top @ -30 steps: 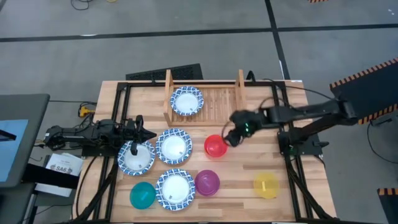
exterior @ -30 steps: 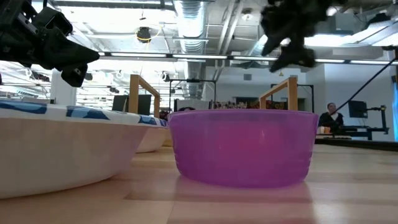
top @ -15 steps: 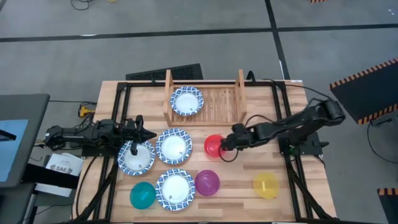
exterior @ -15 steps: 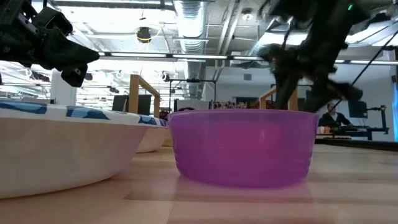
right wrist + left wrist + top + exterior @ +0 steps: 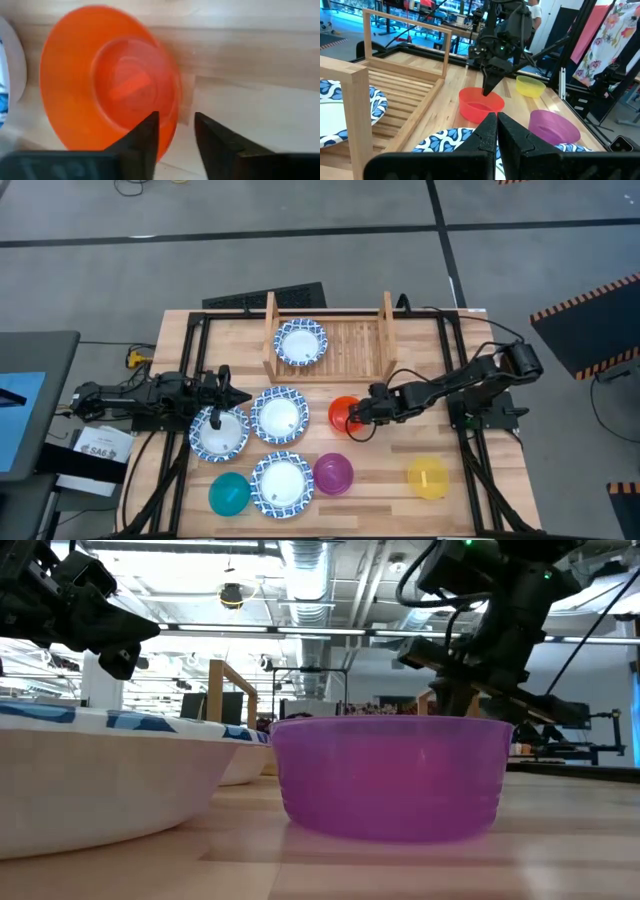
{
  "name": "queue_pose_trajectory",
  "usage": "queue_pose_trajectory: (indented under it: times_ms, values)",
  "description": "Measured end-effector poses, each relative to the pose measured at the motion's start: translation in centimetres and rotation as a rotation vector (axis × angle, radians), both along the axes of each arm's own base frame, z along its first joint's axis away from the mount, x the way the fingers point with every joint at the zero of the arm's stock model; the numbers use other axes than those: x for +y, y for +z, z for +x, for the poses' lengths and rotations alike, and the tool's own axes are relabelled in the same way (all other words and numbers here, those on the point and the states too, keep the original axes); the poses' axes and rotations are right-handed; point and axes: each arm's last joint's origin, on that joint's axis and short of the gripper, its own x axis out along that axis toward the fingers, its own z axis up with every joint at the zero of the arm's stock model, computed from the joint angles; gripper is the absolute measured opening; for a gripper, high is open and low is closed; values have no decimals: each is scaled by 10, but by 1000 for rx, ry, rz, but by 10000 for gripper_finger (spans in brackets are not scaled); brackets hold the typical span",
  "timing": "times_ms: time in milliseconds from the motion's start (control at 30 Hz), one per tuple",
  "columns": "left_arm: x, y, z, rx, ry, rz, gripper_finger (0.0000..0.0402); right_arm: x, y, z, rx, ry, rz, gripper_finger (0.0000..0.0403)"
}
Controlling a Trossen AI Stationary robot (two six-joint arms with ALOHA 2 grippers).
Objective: Place and stack bowls onto a shelf
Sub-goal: Put the orange transparent bowl on the shelf
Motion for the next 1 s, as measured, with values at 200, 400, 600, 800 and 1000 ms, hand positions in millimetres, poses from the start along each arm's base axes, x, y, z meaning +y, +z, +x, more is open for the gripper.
queue_pose_trajectory:
  times_ms: [200,400,600,800,1000]
  values:
    - [0,0,0,-1,-1,0,0,-1,11,-4,-18,110,-55,21]
    - [0,0,0,0,0,0,0,-10,47,-13,-154,202,-113,28]
    - [0,0,0,-1,0,0,0,-41,107,-46,-379,148,-240,22]
    - [0,0,0,-1,0,0,0,-83,151,-92,-424,-123,-488,22]
    - [0,0,0,0,0,0,0,-122,185,-127,-235,-356,-686,22]
